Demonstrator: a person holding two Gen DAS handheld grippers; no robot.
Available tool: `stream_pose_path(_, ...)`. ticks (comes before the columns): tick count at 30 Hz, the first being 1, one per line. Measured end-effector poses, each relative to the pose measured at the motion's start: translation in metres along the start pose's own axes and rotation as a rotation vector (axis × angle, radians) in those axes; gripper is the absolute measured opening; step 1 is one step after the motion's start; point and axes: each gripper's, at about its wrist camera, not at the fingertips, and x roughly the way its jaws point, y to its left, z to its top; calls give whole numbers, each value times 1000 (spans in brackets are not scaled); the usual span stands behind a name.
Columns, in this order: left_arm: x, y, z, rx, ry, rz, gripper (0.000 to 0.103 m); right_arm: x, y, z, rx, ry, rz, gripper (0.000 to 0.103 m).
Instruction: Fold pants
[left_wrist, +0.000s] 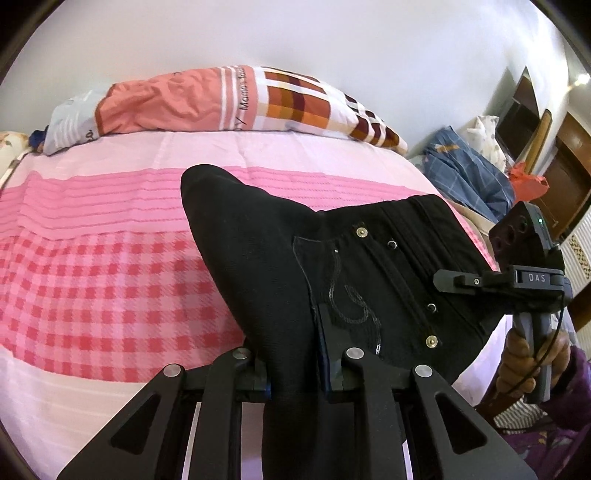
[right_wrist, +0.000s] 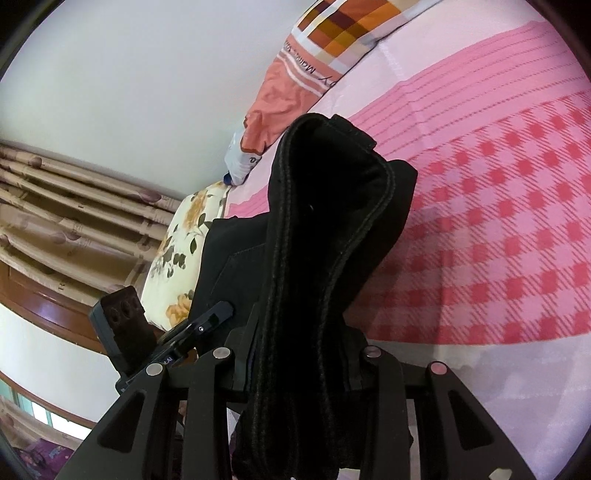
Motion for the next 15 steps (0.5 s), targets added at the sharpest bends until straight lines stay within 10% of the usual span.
stream_pose_path(15,-23,53,13,-57,-46,73,18,47,30,15,-49,72,21,31)
